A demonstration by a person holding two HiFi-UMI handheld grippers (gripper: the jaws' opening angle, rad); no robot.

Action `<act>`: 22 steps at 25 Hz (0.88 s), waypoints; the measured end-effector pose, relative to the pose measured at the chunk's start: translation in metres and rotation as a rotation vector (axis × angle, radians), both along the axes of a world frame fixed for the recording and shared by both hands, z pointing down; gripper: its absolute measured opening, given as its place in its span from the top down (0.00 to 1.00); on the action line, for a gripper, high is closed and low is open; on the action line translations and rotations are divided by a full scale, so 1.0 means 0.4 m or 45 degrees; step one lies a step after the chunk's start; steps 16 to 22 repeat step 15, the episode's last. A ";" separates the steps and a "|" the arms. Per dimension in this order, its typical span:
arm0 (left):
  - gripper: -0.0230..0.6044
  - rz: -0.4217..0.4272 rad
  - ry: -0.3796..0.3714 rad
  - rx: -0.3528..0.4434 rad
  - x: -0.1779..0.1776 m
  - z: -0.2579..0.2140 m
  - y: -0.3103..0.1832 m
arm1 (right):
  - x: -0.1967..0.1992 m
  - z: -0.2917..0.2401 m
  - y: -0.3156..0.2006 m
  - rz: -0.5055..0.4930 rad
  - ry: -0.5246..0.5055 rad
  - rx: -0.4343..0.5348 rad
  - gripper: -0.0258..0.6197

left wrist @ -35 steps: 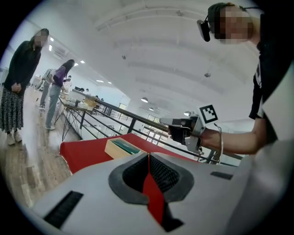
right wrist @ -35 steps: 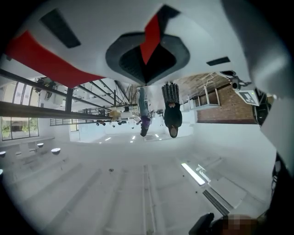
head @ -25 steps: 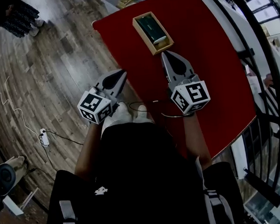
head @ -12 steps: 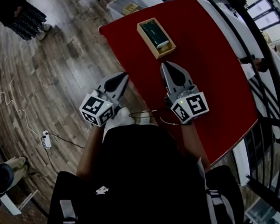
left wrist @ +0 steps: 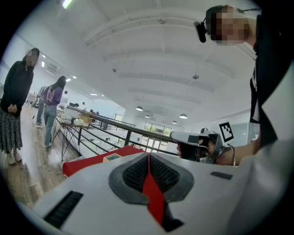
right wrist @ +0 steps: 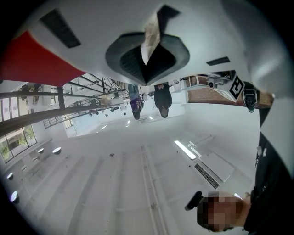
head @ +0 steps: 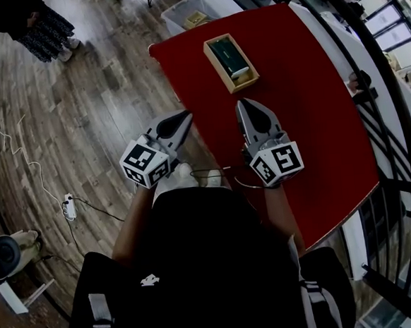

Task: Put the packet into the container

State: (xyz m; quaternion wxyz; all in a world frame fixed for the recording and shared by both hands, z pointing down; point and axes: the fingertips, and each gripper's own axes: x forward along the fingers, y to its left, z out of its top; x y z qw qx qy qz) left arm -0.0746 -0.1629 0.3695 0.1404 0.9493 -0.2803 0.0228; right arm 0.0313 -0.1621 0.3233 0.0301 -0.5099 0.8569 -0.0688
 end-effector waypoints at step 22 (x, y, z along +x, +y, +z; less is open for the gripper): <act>0.94 -0.003 -0.018 -0.012 0.028 0.012 -0.012 | 0.025 0.023 -0.013 -0.004 -0.023 -0.020 0.93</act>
